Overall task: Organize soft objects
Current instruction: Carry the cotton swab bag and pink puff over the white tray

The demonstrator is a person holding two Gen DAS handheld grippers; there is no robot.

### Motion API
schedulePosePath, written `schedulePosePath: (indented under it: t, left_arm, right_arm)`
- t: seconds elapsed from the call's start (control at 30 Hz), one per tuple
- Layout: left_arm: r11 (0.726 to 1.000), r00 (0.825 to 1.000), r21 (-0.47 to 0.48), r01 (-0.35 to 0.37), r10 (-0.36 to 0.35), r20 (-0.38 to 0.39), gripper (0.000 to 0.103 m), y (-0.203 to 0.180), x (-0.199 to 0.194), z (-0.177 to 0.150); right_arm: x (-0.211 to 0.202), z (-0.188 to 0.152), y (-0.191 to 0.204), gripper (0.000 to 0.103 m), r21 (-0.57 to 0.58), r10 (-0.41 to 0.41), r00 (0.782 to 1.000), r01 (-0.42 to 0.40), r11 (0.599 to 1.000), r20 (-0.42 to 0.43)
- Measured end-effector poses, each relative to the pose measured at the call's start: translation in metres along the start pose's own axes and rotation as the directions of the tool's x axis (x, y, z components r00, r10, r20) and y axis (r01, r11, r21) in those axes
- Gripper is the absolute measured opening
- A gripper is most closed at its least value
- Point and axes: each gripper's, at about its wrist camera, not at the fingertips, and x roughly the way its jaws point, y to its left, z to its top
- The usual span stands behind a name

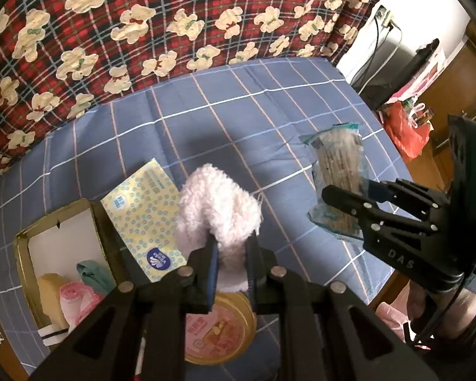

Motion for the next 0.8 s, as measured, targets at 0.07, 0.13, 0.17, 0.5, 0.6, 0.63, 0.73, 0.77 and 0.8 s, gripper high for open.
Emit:
schedulePosePath:
  t: [0.07,0.13,0.17,0.5,0.6,0.63,0.73,0.77,0.8]
  left_arm:
    - [1.0,1.0,-0.005,0.001,-0.001,0.003,0.013,0.002,-0.001,-0.001]
    - [1.0,1.0,-0.01,0.001,-0.001,0.006,0.013,0.004,-0.002,-0.001]
    - [1.0,1.0,-0.012,0.002,-0.001,0.007,0.013,0.004,-0.003,-0.001]
    - [0.999,1.0,-0.036,-0.008,0.008,0.015,0.013,0.017,-0.008,-0.003]
    - [0.999,1.0,-0.048,-0.014,0.015,0.017,0.013,0.023,-0.01,-0.004]
    - [0.999,1.0,-0.052,-0.017,0.018,0.018,0.013,0.025,-0.011,-0.005]
    - [0.998,1.0,-0.065,-0.023,0.024,0.019,0.013,0.031,-0.012,-0.006]
    - [0.997,0.999,-0.068,-0.024,0.026,0.019,0.013,0.032,-0.012,-0.006]
    - [0.997,0.999,-0.072,-0.026,0.028,0.019,0.013,0.034,-0.013,-0.007]
  right_arm:
    - [0.0,0.001,0.002,0.034,-0.007,0.0,1.0,0.0,1.0,-0.002]
    - [0.0,0.001,0.005,0.034,-0.014,0.0,1.0,0.0,1.0,-0.004]
    - [0.001,0.002,0.007,0.034,-0.018,0.001,1.0,-0.001,1.0,-0.005]
    - [0.005,0.009,0.021,0.034,-0.044,0.019,1.0,-0.019,0.999,-0.005]
    - [0.008,0.011,0.027,0.034,-0.055,0.028,1.0,-0.029,0.998,-0.007]
    - [0.008,0.012,0.029,0.034,-0.057,0.03,1.0,-0.03,0.998,-0.007]
    - [0.011,0.014,0.034,0.034,-0.066,0.038,0.999,-0.039,0.997,-0.008]
    - [0.012,0.015,0.036,0.034,-0.07,0.042,0.999,-0.042,0.997,-0.009]
    - [0.012,0.016,0.038,0.034,-0.073,0.045,0.999,-0.045,0.996,-0.01]
